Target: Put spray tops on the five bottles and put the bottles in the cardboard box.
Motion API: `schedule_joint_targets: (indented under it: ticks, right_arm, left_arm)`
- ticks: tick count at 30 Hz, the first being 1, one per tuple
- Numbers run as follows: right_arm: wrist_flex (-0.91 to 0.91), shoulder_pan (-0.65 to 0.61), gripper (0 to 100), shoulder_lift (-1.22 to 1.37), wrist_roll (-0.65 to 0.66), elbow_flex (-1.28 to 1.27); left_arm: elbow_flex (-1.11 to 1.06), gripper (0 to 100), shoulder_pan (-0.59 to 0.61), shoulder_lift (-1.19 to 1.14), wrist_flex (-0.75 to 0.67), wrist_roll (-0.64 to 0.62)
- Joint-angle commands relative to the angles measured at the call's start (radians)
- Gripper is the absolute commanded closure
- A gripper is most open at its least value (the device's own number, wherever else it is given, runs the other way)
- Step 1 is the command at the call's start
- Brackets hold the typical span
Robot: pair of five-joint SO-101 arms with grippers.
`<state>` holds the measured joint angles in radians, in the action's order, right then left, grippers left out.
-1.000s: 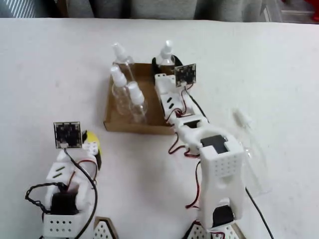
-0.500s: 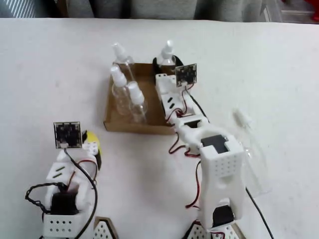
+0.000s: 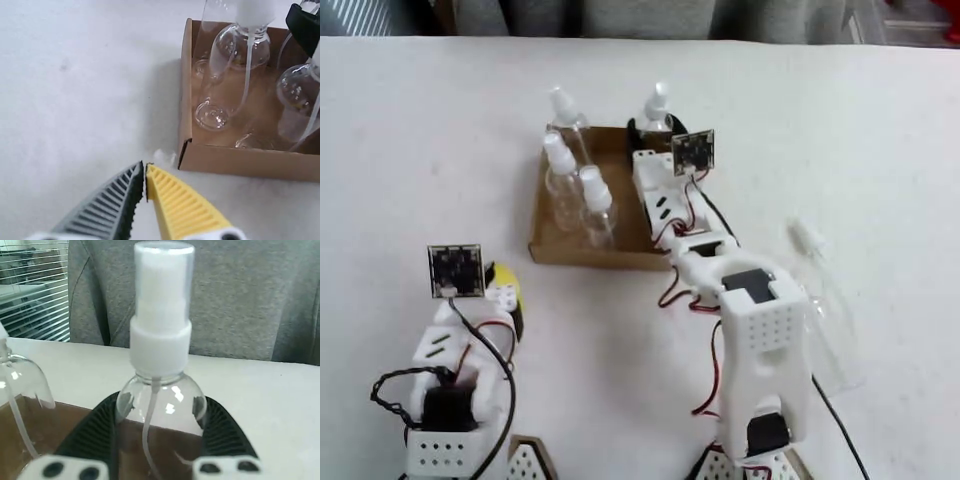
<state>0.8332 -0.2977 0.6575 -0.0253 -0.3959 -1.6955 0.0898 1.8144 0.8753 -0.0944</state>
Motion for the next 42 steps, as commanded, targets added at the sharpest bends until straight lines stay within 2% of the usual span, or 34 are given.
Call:
schedule_joint_targets:
  ticks: [1,15,22,30,35,42]
  right_arm:
    - [0.015,0.008,98.1,0.019,0.011,0.071]
    - [0.016,0.004,97.4,0.021,0.011,0.075]
    - [0.008,-0.001,80.7,-0.031,0.005,0.018]
    - [0.008,-0.030,79.5,-0.099,0.002,-0.052]
    - [0.008,-0.035,72.0,-0.107,0.002,-0.068]
    - [0.016,-0.035,71.7,-0.110,0.002,-0.061]
  left_arm:
    - [0.002,98,0.012,0.012,-0.003,0.012]
    - [0.002,98,0.012,0.012,-0.003,0.012]
    - [0.002,97,0.012,0.012,-0.003,0.012]
    - [0.002,97,0.012,0.012,-0.002,0.012]
    - [0.002,98,0.012,0.012,0.000,0.012]
    - [0.002,98,0.012,0.012,0.000,0.012]
